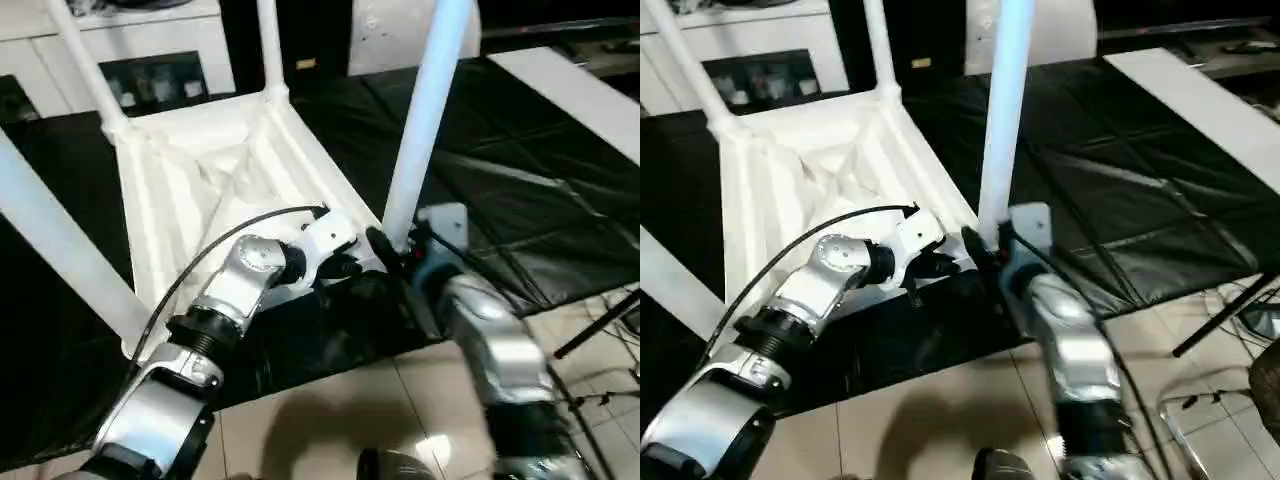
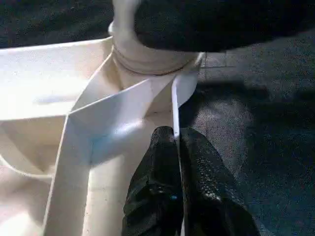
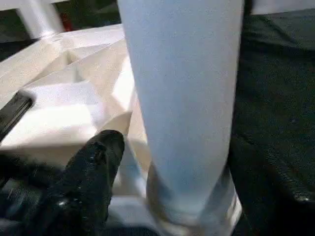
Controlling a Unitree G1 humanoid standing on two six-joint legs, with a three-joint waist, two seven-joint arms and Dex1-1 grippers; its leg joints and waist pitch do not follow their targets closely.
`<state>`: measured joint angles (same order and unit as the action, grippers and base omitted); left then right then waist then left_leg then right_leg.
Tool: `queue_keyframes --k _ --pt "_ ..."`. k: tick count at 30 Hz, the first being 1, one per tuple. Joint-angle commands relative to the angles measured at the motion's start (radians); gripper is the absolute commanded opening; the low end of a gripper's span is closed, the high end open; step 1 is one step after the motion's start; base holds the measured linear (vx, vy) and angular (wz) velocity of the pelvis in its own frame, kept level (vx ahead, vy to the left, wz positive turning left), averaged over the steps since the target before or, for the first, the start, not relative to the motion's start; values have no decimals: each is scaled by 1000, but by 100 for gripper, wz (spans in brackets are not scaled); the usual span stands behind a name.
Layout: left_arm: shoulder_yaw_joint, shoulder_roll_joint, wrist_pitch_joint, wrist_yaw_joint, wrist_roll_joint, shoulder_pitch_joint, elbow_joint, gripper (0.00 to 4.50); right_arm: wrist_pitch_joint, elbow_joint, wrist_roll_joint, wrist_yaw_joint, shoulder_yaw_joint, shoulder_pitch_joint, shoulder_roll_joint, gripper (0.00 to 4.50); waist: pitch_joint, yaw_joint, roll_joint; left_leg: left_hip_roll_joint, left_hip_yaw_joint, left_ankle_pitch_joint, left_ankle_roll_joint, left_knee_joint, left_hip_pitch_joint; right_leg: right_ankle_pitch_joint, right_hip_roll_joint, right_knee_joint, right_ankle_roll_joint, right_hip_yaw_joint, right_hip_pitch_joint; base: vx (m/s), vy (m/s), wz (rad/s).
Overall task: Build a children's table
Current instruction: Rotate leg to tighten
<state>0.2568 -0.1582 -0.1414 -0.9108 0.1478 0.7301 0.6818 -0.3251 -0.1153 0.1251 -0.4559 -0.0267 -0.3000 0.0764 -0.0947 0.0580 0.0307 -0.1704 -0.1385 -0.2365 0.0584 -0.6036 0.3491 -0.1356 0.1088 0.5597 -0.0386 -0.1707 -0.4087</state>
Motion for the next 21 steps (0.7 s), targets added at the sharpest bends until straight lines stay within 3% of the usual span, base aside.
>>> queue_keyframes --k 1,3,5,9,11,15,21 --pt "1 -36 90 -55 -17 -10 -6 0 8 32 50 -132 53 23 38 385 84 -12 -21 -41 10 51 -215 53 30 -171 63 -46 -181 72 82 0 0 0" --pt "5 -50 122 -85 -22 -13 -2 0 14 36 59 -165 49 26 62 393 80 -17 -21 -40 6 32 -231 53 30 -211 61 -53 -170 70 81 0 0 0" --pt "18 -95 204 -187 -43 -24 11 0 32 45 84 -289 45 30 146 411 78 -24 -24 -39 2 -5 -207 55 28 -303 59 -65 -135 68 79 0 0 0" --pt "27 -124 259 -286 -70 -29 28 0 45 41 108 -399 54 28 218 434 70 -37 -22 -48 -2 -73 -157 62 16 -405 56 -79 -108 70 66 0 0 0" --pt "42 -147 293 -386 -86 -27 42 0 60 16 126 -497 61 17 281 442 73 -51 -22 -54 -2 -71 -147 64 12 -384 58 -73 -118 74 66 0 0 0" --pt "69 -171 337 -470 -81 -13 64 0 71 -13 133 -567 68 -7 323 442 80 -70 -24 -59 -4 -1 -168 62 12 -265 58 -51 -169 82 65 0 0 0" --pt "96 -173 396 -568 -84 12 112 0 75 -34 187 -730 98 -38 373 442 82 -94 -28 -59 -10 17 -190 59 12 -259 59 -49 -173 83 67 0 0 0"
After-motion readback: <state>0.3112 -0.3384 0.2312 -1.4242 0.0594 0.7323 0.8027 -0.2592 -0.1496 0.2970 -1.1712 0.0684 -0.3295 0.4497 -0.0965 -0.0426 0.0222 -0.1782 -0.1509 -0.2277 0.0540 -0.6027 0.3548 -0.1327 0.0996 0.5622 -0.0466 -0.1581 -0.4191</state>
